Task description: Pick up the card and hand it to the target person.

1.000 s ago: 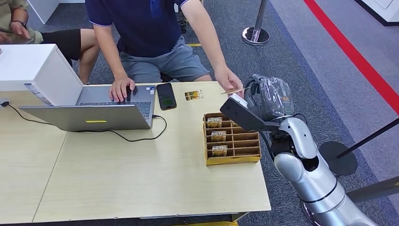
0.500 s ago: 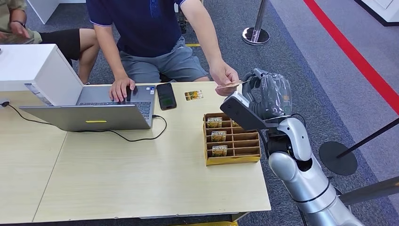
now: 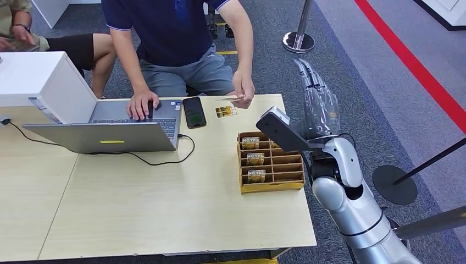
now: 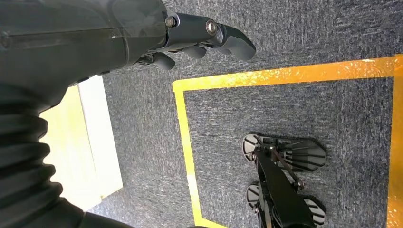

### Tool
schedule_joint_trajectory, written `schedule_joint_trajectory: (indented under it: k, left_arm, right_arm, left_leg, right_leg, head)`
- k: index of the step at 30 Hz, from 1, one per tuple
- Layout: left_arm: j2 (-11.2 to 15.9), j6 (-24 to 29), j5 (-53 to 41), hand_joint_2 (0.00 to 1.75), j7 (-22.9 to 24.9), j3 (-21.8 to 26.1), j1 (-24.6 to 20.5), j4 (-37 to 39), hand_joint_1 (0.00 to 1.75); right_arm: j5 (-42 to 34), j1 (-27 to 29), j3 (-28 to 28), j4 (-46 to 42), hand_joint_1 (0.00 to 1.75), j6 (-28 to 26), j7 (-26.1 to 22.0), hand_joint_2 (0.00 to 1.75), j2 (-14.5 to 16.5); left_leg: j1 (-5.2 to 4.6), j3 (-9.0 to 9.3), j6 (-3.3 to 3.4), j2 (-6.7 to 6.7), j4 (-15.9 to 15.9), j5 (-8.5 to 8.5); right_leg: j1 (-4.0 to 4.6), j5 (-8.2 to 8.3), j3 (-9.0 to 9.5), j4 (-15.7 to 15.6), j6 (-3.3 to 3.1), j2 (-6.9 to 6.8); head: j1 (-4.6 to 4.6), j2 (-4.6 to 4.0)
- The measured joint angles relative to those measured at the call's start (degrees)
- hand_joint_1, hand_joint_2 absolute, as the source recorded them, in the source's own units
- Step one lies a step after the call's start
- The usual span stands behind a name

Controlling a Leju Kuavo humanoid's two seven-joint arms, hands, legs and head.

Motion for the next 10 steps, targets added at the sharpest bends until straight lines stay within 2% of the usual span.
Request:
schedule_joint_trajectory:
  k: [4, 8, 10]
  left_arm:
    - [0.0, 0.3, -0.4, 0.00, 0.0, -0.3, 0.0, 0.0, 0.00]
    - [0.1, 0.4, -0.9, 0.00, 1.0, -0.9, -0.1, 0.0, 0.00]
    - [0.1, 0.4, -1.2, 0.00, 1.3, -1.2, -0.1, 0.0, 0.00]
  right_arm:
    - [-6.0, 3.1, -6.1, -1.8, 0.00, -6.7, -4.8, 1.75, 0.2]
    - [-23.5, 8.6, -17.4, -3.6, 0.00, -13.3, -18.0, 1.75, 2.7]
    - [-29.0, 10.5, -22.2, -3.5, 0.00, -14.2, -22.1, 1.75, 3.5]
  left_leg:
    - [0.01, 0.01, 0.01, -0.09, 0.0, 0.01]
    - [0.02, 0.00, 0.01, -0.25, 0.0, 0.01]
    - [0.02, 0.00, 0.01, -0.30, 0.0, 0.02]
  right_leg:
    - [0.01, -0.01, 0.04, 0.0, 0.00, -0.09]
    - [0.02, -0.04, 0.09, -0.1, 0.01, -0.25]
    - [0.02, -0.05, 0.10, -0.1, 0.01, -0.29]
  head:
    - [0.00, 0.00]
    - [0.00, 0.00]
    - [0.00, 0.00]
